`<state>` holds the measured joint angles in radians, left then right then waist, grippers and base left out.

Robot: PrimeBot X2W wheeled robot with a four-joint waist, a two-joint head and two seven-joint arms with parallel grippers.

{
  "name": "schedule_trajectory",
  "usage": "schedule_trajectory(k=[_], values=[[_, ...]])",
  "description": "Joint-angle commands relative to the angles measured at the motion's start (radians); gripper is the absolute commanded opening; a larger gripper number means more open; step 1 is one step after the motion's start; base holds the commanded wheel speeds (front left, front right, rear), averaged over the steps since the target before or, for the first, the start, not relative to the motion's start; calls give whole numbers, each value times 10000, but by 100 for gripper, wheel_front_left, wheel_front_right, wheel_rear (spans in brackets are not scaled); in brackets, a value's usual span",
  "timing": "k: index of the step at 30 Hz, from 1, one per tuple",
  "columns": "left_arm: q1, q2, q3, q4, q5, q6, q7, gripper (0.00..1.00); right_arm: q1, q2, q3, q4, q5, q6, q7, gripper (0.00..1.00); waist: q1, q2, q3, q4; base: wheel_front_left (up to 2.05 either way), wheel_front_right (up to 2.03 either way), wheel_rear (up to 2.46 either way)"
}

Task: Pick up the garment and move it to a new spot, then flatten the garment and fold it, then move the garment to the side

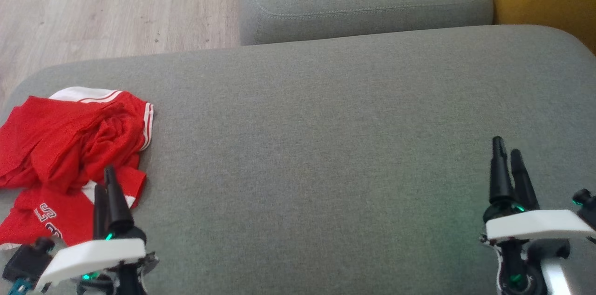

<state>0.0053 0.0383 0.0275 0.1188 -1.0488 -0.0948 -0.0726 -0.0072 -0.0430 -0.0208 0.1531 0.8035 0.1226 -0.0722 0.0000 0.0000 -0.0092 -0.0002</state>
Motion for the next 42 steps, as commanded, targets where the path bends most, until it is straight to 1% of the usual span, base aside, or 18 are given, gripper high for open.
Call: schedule_trajectory(k=[1, 11, 15, 16, 21, 29, 33, 36, 42], values=[[-294, 84, 113, -411, 180, 20, -80, 100, -445, -48, 164, -447, -211, 41, -96, 100, 0, 0, 2, -1, 0, 0, 0], [-307, 90, -629, -1021, 2733, 492, -376, 100, -434, -52, 556, -651, -2293, 48, -390, 100, 0, 0, 3, -8, 0, 0, 0], [-267, 92, -953, -1055, 3788, 669, -495, 100, -408, -53, 678, -709, -3052, 50, -508, 100, 0, 0, -11, 5, 0, 0, 0], [-248, 93, -1098, -1065, 4201, 747, -554, 100, -410, -54, 711, -718, -3397, 52, -567, 100, 0, 0, -15, 6, 0, 0, 0], [-247, 179, -1554, -1033, 5488, 895, -703, 100, -347, -56, 701, -602, -4260, 55, -715, 100, 0, 0, -19, -1, 0, 0, 0], [-258, 521, -2352, -854, 6791, 1432, -941, 100, -257, -59, 709, -533, -5484, 60, -951, 100, 0, 0, -14, -91, 0, 0, 0], [-266, 662, -2705, -832, 7228, 1709, -1060, 100, -261, -61, 724, -496, -6160, 63, -1069, 100, 0, 0, -2, -176, 0, 0, 0], [-275, 771, -2896, -795, 7486, 1801, -1119, 100, -274, -61, 758, -508, -6458, 64, -1128, 100, 0, 0, -3, -220, 0, 0, 0], [-342, 997, -3406, -823, 8246, 2208, -1297, 100, -261, -64, 882, -581, -7367, 68, -1304, 100, 0, 0, -11, -320, 0, 0, 0]])
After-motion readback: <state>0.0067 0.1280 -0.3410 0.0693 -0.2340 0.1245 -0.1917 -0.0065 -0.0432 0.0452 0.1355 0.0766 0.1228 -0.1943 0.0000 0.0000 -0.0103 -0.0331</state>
